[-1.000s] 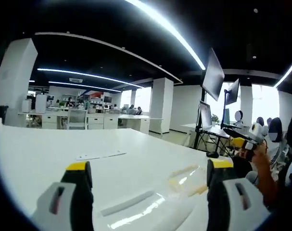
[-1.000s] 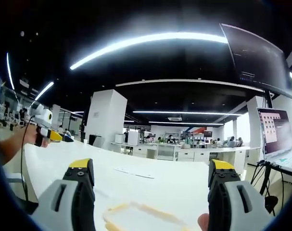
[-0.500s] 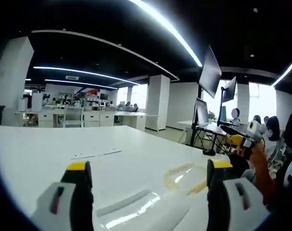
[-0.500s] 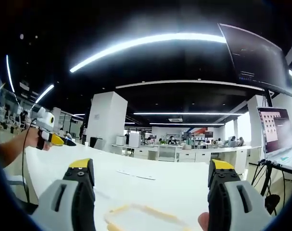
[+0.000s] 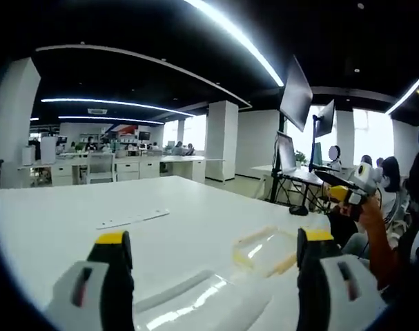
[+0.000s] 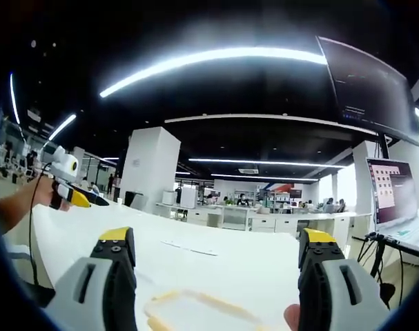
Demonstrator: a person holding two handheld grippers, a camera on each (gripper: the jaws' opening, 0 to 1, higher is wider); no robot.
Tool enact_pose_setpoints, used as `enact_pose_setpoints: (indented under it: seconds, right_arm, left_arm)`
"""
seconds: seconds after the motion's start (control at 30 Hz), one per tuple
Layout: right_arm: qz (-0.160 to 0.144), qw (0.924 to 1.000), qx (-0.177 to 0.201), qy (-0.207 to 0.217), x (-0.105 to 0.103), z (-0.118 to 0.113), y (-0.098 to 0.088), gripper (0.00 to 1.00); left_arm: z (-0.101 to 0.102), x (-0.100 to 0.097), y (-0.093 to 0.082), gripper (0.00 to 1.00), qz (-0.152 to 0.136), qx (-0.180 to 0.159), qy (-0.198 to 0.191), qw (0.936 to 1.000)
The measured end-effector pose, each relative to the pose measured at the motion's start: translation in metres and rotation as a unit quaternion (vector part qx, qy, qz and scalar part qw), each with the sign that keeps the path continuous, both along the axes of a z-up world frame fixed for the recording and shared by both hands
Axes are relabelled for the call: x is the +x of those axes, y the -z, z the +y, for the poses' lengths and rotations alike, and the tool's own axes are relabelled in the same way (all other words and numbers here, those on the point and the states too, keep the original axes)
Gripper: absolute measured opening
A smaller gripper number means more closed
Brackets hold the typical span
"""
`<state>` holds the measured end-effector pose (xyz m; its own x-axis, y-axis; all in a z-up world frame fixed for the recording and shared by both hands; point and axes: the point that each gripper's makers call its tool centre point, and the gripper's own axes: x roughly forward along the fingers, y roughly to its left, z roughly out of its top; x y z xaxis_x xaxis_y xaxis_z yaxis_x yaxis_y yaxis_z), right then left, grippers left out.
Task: Snap each plastic latch of the storage box into its locked position after aligning the lid with the box until every specified latch is closed and the lid sits flush.
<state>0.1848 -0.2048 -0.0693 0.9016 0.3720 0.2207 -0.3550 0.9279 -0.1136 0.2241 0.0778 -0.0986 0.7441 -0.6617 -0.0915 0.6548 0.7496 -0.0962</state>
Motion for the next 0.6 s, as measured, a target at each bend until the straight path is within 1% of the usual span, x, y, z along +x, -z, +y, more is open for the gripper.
enact_pose_setpoints:
  seconds: [0.07,0.1,0.37,0.47,0.6]
  right_arm:
    - [0.000,1.0000,-0.001,0.000,0.000,0.000,0.000,1.00]
    - [0.000,1.0000,-0.001,0.001,0.000,-0.001,0.000,1.00]
    - [-0.002,1.0000,0.002,0.002,-0.001,-0.004,-0.001,1.00]
    - [-0.002,1.0000,0.002,0.003,-0.002,-0.004,-0.001,1.00]
    - [0.000,1.0000,0.007,-0.003,-0.002,-0.003,-0.001,1.00]
  left_arm:
    - [-0.002,0.001,0.000,1.00,0.001,0.001,0.003,1.0000]
    - [0.002,0.006,-0.002,1.00,0.001,0.003,0.005,1.0000]
    - [0.000,0.014,-0.001,1.00,0.009,0.006,0.013,0.9999]
    - [0.000,0.018,0.001,1.00,0.010,0.016,0.013,0.9997]
    - [0.000,0.021,0.002,1.00,0.013,0.020,0.015,0.9996]
